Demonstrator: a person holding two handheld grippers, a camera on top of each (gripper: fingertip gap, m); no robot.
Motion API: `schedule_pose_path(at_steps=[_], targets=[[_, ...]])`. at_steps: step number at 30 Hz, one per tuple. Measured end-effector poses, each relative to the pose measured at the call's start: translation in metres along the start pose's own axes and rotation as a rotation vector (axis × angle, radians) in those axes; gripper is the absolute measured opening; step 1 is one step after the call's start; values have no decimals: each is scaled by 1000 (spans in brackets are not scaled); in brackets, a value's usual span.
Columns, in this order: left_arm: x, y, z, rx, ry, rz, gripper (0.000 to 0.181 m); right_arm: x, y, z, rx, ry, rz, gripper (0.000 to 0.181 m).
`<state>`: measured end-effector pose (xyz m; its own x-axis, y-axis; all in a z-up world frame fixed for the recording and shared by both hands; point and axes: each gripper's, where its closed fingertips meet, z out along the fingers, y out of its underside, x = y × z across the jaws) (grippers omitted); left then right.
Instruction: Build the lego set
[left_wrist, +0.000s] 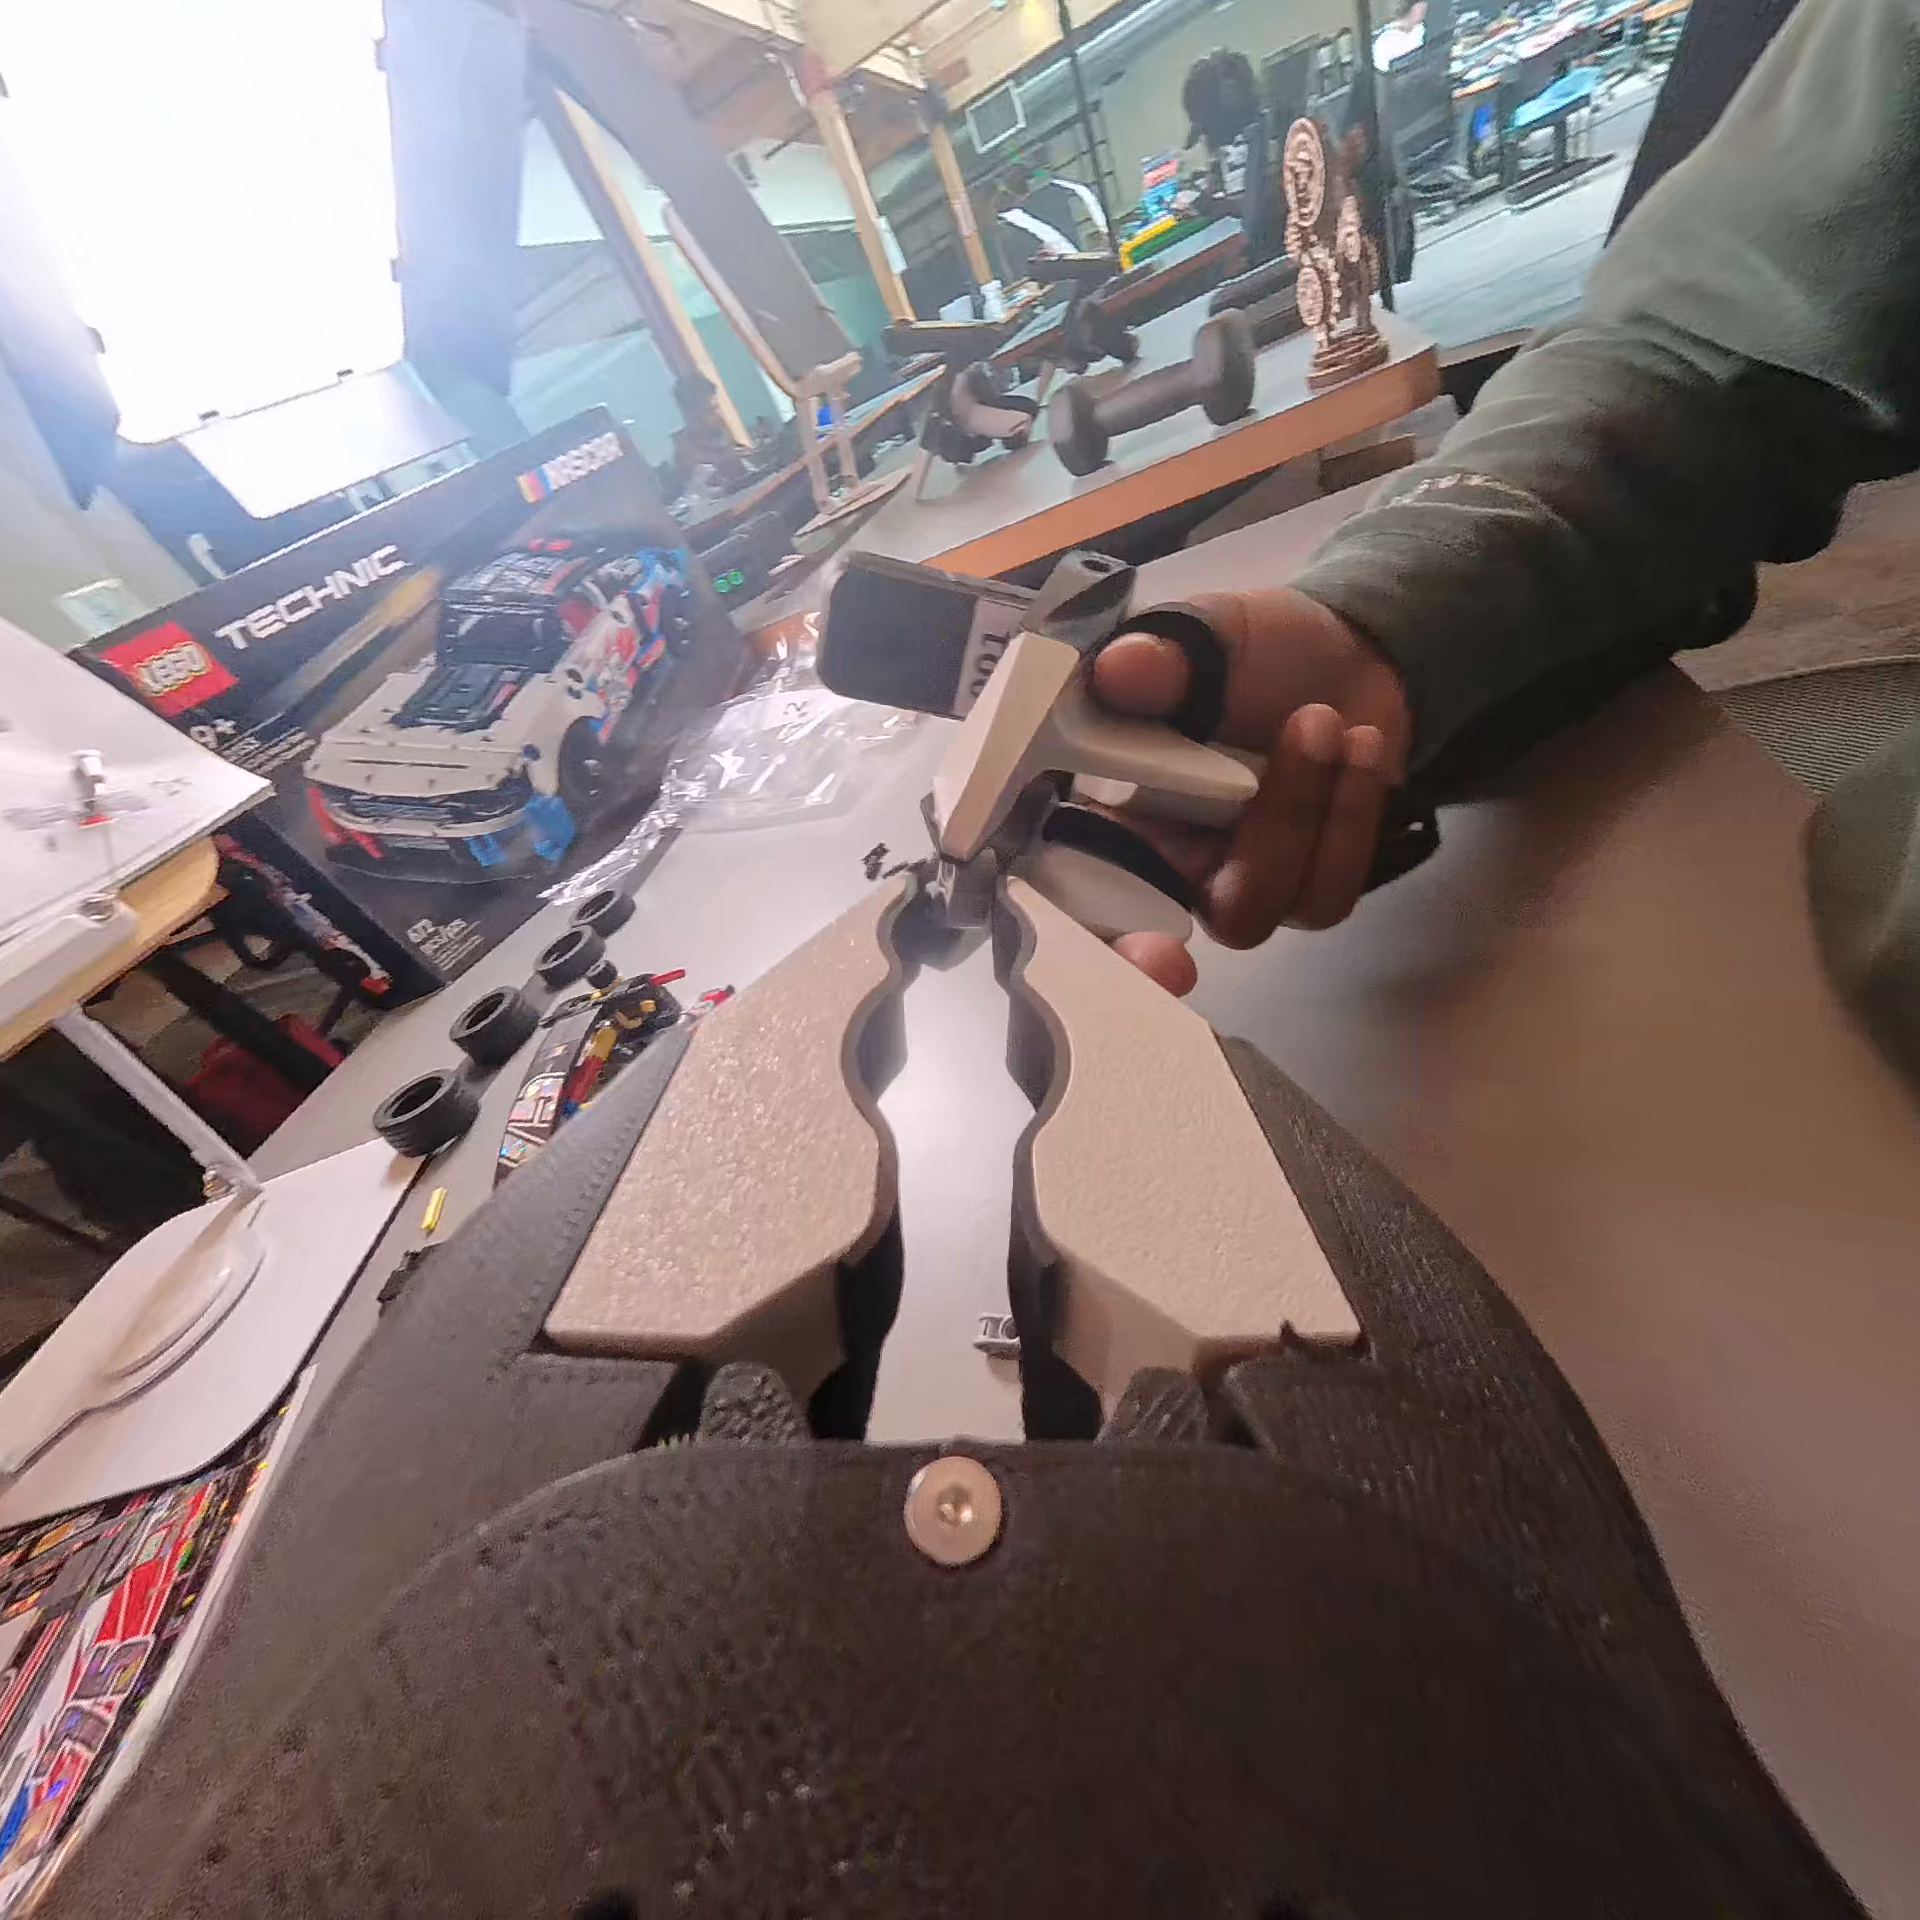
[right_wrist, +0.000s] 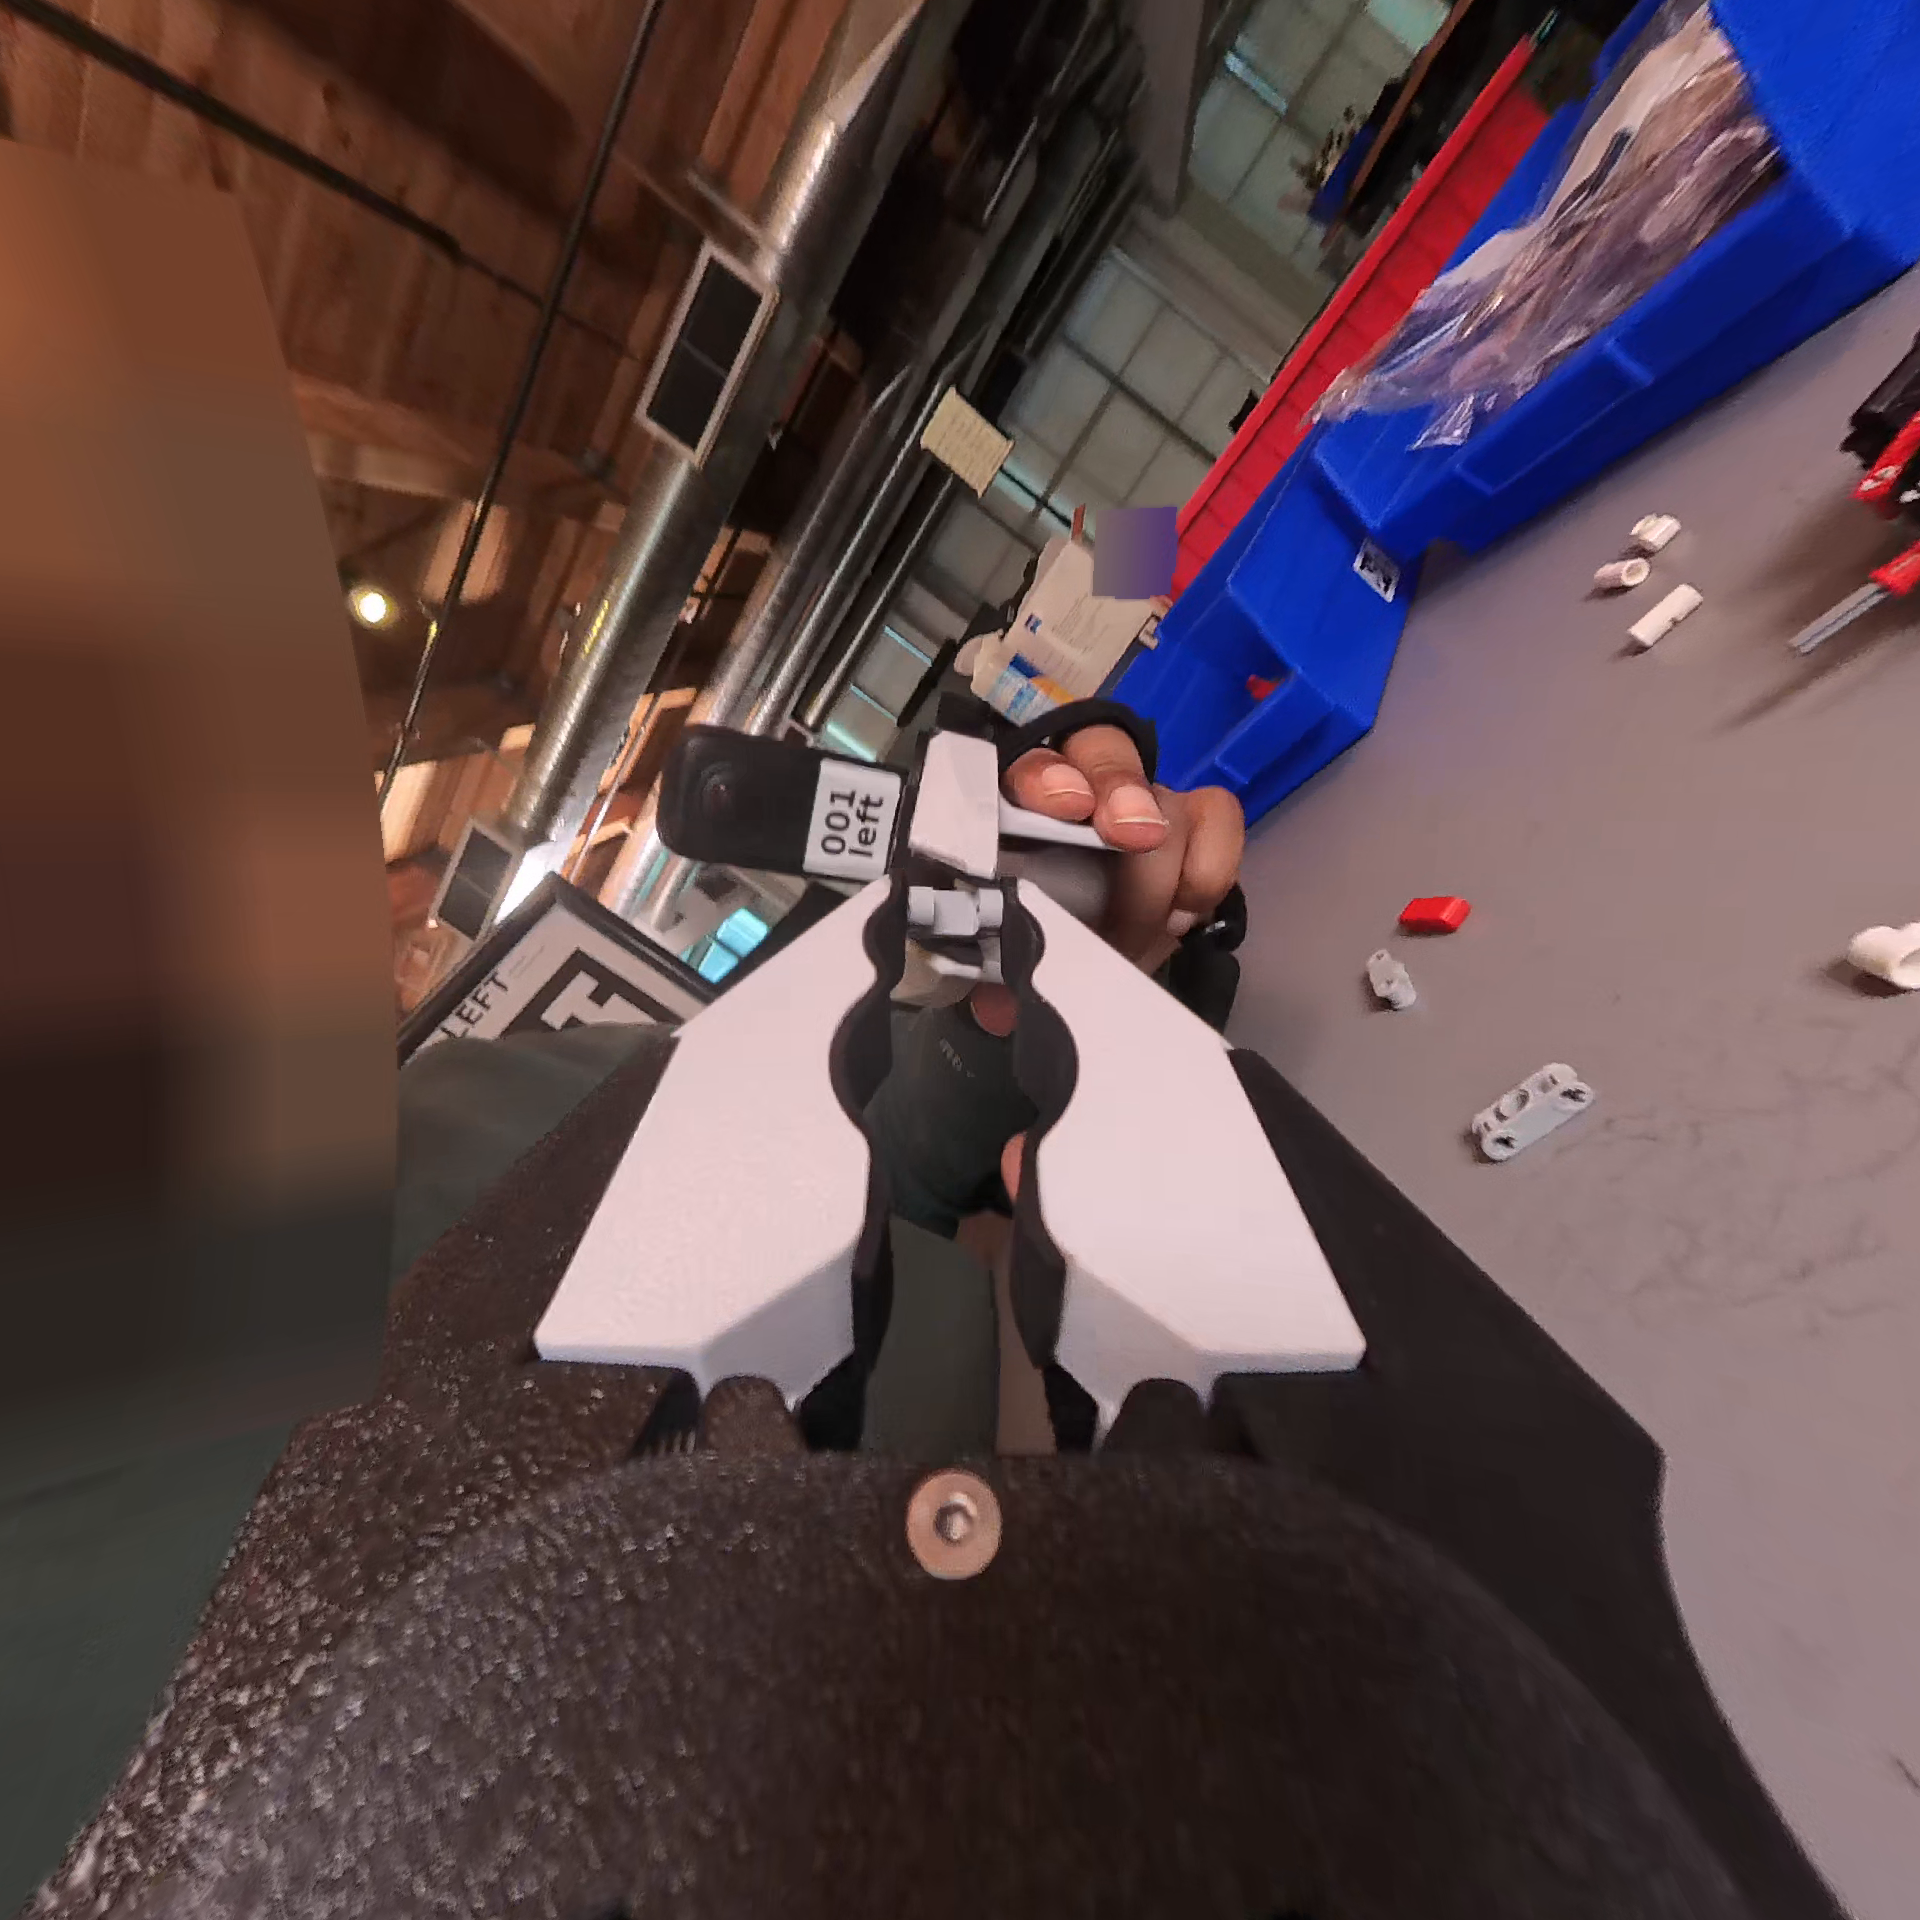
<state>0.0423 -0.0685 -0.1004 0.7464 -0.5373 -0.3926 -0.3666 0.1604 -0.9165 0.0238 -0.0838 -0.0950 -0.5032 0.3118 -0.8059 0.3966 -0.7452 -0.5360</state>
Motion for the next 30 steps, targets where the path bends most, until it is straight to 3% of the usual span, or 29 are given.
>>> schedule_pose_path(at_steps=[4,11,16,18,19,22,24,27,30], targets=[[-6,-3,-1,7,-59,17,7,-2,-7,1,102,-3,19,16],[-10,-2,0,-31,-122,86,8,8,-12,-3,102,100,-59,15],[-7,3,-2,-63,-65,74,6,11,-9,-3,63,120,-47,15],[-5,3,-6,-56,-2,37,6,6,-3,-2,-39,96,-65,19],[-3,5,-8,-63,46,-11,6,3,0,-4,-127,98,-139,29],[14,31,-17,-159,232,-199,6,21,15,-34,-493,264,-679,31],[30,52,-20,-242,316,-256,5,43,29,-64,-715,343,-938,30],[51,73,-16,-343,386,-264,6,65,52,-85,-861,370,-967,30],[61,88,-15,-427,415,-255,6,71,63,-80,-914,368,-1045,25]])
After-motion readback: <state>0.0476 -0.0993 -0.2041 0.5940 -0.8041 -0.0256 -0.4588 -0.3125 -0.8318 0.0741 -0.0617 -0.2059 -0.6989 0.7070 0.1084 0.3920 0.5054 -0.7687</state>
